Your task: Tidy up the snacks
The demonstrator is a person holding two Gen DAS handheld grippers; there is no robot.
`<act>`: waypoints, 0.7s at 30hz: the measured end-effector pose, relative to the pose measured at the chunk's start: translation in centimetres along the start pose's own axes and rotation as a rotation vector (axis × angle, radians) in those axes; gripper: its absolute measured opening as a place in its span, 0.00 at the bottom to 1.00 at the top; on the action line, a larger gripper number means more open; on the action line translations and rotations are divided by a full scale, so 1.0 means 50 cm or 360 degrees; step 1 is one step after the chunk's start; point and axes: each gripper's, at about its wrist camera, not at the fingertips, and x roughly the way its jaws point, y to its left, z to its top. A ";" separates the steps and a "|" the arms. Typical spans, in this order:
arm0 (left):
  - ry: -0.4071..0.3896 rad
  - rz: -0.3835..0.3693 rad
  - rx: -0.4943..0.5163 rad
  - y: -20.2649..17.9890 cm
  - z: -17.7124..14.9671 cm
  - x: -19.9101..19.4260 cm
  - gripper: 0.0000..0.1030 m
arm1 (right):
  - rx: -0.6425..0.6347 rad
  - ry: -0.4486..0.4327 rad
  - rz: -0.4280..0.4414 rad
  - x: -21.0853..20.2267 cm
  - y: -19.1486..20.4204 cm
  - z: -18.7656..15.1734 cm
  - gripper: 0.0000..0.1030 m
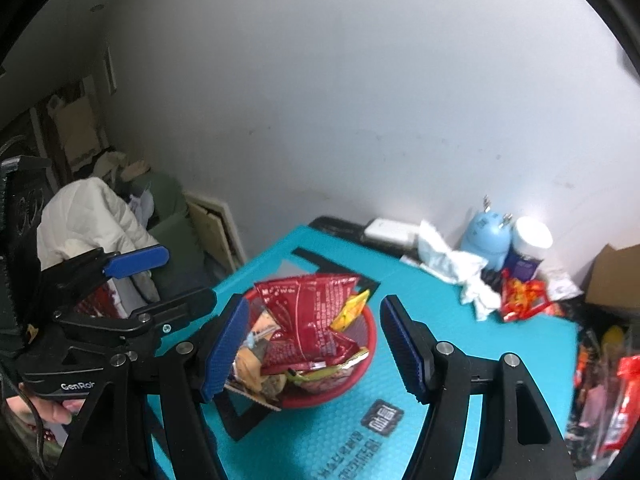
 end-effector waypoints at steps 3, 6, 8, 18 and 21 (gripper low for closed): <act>-0.0040 0.0004 0.0016 -0.012 0.009 -0.032 0.74 | -0.0013 -0.0079 -0.0033 -0.049 0.011 0.008 0.66; -0.0076 0.0020 0.0026 -0.023 0.018 -0.071 0.74 | -0.0020 -0.0146 -0.0068 -0.095 0.021 0.012 0.66; -0.0105 0.0023 0.0032 -0.031 0.021 -0.098 0.74 | -0.0032 -0.0186 -0.0100 -0.127 0.030 0.012 0.66; -0.0220 0.0033 0.0057 -0.074 0.015 -0.224 0.75 | -0.0055 -0.0361 -0.0196 -0.268 0.074 -0.010 0.67; -0.0240 0.0028 0.0067 -0.086 0.006 -0.259 0.76 | -0.0036 -0.0389 -0.0228 -0.305 0.080 -0.027 0.70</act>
